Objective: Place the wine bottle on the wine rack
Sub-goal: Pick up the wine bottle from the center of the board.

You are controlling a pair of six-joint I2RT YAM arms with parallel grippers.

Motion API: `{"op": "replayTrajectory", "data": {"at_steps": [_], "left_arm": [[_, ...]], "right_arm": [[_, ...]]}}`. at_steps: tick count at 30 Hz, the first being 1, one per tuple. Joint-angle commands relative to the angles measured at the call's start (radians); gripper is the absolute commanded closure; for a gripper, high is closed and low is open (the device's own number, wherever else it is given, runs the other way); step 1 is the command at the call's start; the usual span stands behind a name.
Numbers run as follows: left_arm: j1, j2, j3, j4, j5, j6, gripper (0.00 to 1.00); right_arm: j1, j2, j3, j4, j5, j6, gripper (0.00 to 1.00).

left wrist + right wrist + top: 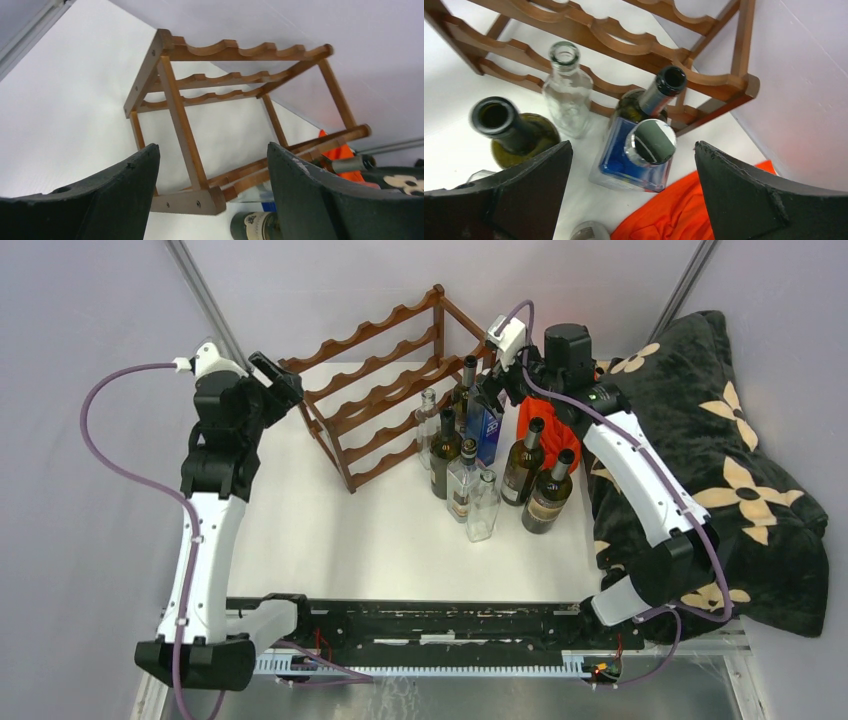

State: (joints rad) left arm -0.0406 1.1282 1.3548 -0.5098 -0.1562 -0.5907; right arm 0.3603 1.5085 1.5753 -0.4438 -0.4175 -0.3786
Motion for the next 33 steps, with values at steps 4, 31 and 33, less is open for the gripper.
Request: {"op": "replayTrajectory", "data": {"at_steps": [4, 31, 33], "left_arm": [[0.004, -0.131, -0.118, 0.154, 0.172, 0.051, 0.16], [0.005, -0.13, -0.171, 0.332, 0.407, -0.02, 0.16], [0.004, -0.13, -0.168, 0.338, 0.412, -0.021, 0.16]], "right_arm": [[0.012, 0.068, 0.072, 0.001, 0.168, 0.029, 0.02], [-0.029, 0.165, 0.107, -0.05, 0.065, 0.056, 0.73], [-0.054, 0.165, 0.124, -0.051, 0.055, 0.055, 0.8]]}}
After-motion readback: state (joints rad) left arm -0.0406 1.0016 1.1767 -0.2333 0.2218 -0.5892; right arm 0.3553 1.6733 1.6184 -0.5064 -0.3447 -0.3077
